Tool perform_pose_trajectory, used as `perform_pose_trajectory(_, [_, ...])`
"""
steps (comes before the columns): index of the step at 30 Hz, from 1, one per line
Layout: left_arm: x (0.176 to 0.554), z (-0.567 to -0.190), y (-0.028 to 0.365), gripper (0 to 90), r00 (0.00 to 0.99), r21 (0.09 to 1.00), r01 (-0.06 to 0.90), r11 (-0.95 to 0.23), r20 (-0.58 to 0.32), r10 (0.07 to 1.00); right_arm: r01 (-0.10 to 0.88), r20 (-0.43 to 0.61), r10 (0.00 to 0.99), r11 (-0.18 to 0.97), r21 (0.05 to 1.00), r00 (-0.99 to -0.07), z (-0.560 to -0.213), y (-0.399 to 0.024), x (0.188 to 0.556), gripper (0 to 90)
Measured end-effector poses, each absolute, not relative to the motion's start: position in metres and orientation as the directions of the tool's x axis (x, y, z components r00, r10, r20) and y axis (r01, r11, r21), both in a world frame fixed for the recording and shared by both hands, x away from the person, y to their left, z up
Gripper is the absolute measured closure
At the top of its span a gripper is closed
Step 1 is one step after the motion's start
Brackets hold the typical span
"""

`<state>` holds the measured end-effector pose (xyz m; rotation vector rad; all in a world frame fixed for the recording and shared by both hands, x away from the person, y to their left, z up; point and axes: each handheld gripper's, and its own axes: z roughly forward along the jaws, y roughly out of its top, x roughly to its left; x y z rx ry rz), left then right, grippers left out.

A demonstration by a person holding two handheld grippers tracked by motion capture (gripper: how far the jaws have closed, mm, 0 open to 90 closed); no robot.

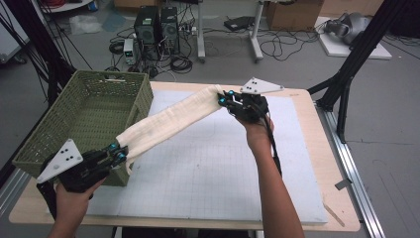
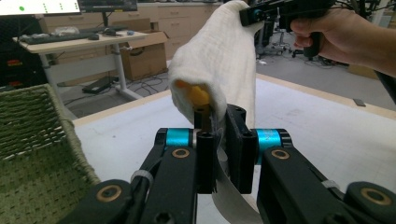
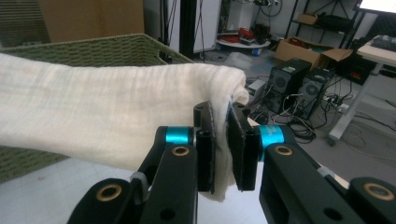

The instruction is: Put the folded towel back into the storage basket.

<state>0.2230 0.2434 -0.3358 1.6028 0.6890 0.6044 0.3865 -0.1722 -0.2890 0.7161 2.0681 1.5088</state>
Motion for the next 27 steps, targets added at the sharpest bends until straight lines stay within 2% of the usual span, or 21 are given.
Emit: perform_pose_trajectory(27, [0.208, -0.319, 0.297, 83.3, 0.575, 0.998, 0.047, -0.043, 0.008, 0.818, 0.092, -0.076, 0.612, 0.238, 0.967, -0.787, -0.26, -0.076, 0.434, 82.4])
